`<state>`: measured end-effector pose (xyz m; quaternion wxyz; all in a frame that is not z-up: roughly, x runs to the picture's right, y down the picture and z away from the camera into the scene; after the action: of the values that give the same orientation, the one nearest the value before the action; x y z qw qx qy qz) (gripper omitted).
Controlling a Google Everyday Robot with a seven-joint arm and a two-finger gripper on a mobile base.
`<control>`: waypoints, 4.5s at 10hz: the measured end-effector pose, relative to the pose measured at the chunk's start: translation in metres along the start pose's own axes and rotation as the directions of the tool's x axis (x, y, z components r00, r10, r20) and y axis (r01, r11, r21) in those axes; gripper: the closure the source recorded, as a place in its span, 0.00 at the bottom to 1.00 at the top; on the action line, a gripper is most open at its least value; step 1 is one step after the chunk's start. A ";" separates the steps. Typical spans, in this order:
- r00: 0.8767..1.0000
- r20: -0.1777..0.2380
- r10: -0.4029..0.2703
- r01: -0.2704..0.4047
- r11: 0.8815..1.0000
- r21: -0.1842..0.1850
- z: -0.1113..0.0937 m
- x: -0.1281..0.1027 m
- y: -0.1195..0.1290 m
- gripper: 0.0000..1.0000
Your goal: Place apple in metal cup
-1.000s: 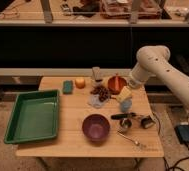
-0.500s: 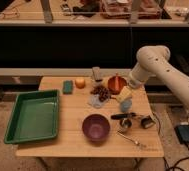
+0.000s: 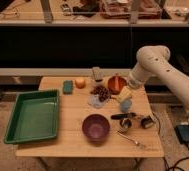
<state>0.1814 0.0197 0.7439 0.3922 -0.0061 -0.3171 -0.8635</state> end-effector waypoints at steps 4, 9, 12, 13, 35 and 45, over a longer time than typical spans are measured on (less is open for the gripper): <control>1.000 0.000 0.000 0.000 1.000 0.000 0.000 0.000 0.000 0.20; 0.998 -0.031 -0.058 0.056 0.996 -0.076 -0.001 0.023 0.004 0.20; 0.967 -0.113 -0.227 0.208 0.965 -0.162 0.006 0.099 -0.002 0.20; 0.951 -0.149 -0.270 0.243 0.954 -0.175 0.009 0.119 -0.011 0.20; 0.678 -0.254 -0.689 0.523 0.696 -0.492 0.003 0.291 -0.023 0.20; 0.725 -0.193 -0.661 0.583 0.739 -0.337 0.125 0.332 -0.024 0.20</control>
<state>-0.0949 -0.1231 0.9168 0.1162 0.1827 -0.1243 -0.9683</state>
